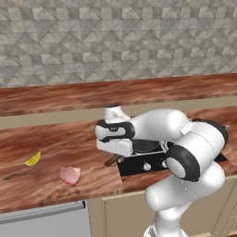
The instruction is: Place both pans onto different burners. Then place the lemon wedge and the steak on different pans.
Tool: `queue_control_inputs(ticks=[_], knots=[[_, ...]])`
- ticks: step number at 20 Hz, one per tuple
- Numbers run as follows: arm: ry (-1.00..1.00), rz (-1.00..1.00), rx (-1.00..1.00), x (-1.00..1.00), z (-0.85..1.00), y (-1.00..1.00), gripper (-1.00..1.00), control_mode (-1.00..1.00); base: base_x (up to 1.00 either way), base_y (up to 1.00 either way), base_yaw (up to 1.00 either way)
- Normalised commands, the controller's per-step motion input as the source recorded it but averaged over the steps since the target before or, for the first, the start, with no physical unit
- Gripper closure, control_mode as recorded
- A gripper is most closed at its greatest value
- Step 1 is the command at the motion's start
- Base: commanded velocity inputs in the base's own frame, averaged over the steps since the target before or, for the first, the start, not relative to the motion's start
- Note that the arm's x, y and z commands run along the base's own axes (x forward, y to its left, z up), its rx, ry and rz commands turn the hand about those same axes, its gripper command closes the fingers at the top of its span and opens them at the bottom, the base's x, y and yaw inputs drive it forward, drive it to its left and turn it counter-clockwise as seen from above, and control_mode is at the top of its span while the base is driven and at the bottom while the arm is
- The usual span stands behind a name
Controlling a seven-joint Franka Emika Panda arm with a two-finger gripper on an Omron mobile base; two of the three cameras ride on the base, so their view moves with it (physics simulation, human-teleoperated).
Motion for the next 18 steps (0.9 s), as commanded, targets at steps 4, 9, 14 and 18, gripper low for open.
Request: queue_control_inputs(ticks=[4, 9, 14, 18], knots=[[0.00, 0.03, 0.00, -0.10, 0.31, 0.00, -1.00, -1.00, 0.00, 0.00, 0.00], [0.00, 0.04, 0.00, -0.12, 0.38, 0.00, -1.00, -1.00, 0.00, 0.00, 0.00], [0.00, 0.05, 0.00, -0.11, 0.39, 0.01, -1.00, -1.00, 0.00, 0.00, 0.00], [0.00, 0.07, 0.02, -0.23, 0.30, 0.09, -1.00, -1.00, 0.00, 0.00, 0.00]])
